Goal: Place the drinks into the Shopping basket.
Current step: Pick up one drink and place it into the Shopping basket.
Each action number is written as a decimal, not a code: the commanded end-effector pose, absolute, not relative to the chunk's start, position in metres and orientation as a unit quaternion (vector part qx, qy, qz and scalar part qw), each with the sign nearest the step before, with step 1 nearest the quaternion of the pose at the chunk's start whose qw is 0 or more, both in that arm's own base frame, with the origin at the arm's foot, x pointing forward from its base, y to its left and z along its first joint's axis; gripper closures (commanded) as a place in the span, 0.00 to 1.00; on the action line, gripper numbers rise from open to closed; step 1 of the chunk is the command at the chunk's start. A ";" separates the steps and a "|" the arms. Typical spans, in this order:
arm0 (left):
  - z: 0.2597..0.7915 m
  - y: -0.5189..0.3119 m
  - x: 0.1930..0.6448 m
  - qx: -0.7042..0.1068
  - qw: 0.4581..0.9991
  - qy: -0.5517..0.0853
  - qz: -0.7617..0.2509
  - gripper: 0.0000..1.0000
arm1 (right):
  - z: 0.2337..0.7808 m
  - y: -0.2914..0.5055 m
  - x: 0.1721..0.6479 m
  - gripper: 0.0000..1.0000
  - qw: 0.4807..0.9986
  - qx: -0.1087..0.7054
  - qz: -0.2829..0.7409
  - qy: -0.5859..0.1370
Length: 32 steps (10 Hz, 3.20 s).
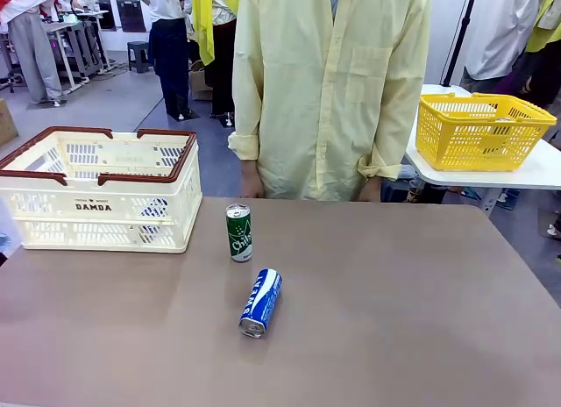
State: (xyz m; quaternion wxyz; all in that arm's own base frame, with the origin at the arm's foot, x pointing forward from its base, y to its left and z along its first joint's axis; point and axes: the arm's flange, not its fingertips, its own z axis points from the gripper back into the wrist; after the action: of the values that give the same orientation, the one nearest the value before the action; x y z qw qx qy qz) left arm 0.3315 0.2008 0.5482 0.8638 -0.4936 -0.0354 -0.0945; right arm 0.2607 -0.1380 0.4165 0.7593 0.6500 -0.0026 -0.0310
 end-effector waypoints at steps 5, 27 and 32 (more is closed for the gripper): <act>0.551 0.200 0.330 -0.497 0.862 -0.035 -0.092 0.00 | 0.447 -0.160 0.223 0.00 0.740 0.670 -0.040 -0.047; 0.545 -0.295 0.490 -0.001 0.983 -0.017 -0.185 0.00 | 0.447 -0.160 0.223 0.00 0.740 0.670 -0.040 -0.047; 0.532 -0.313 0.511 -0.068 0.884 -0.029 -0.462 0.00 | 0.447 -0.160 0.223 0.00 0.740 0.670 -0.040 -0.047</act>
State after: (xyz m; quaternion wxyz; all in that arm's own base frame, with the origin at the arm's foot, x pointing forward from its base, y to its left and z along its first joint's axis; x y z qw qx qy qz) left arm 0.4968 -0.3161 0.5385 0.9416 -0.0292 -0.0323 -0.3339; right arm 0.2233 -0.1605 0.4437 0.7432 0.6664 -0.0467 -0.0377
